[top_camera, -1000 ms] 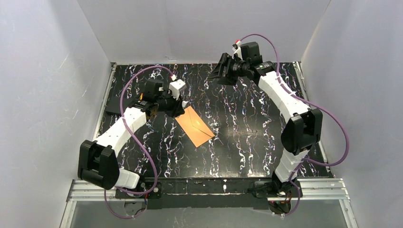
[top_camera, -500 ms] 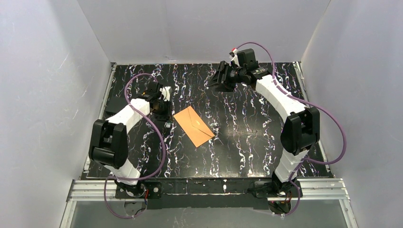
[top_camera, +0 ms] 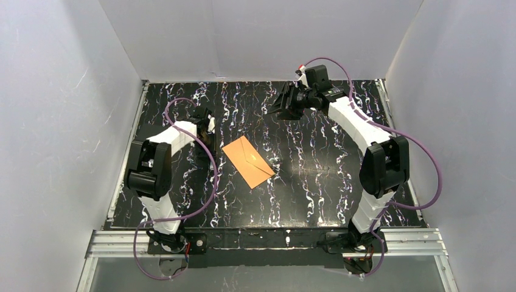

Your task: Place the letter into the envelope and seal it

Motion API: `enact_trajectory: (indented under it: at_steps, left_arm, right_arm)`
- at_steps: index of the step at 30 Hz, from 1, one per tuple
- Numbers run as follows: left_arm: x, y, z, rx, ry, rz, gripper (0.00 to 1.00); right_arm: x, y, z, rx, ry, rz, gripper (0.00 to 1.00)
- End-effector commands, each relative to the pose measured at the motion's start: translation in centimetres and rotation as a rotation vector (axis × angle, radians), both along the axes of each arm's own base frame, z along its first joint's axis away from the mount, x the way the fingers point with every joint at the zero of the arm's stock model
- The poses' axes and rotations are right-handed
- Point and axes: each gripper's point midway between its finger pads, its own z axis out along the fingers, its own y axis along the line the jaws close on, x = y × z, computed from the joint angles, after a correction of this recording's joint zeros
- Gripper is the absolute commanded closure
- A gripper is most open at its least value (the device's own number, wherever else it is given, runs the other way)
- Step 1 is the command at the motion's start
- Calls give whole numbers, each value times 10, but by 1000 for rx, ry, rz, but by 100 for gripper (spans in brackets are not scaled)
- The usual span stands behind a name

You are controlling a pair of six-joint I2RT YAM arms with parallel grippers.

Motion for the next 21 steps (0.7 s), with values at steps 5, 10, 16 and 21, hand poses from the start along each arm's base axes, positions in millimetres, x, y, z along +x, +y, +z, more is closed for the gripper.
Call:
enact_trajectory:
  at_steps: [5,10,16,21]
  left_arm:
    - [-1,10,8,63,17,39,62]
    - [-2,11,11,66,27,37,58]
    - [11,4,44,20,-69,32,45]
    - [13,5,116,-5,-202,62,2]
  right_arm:
    - [0,0,-6,2,-4,30,39]
    - [0,-1,-9,3,4,32,39]
    - [0,-6,-9,-17,18,35,38]
    - [4,-21,5,-60,-3,19,36]
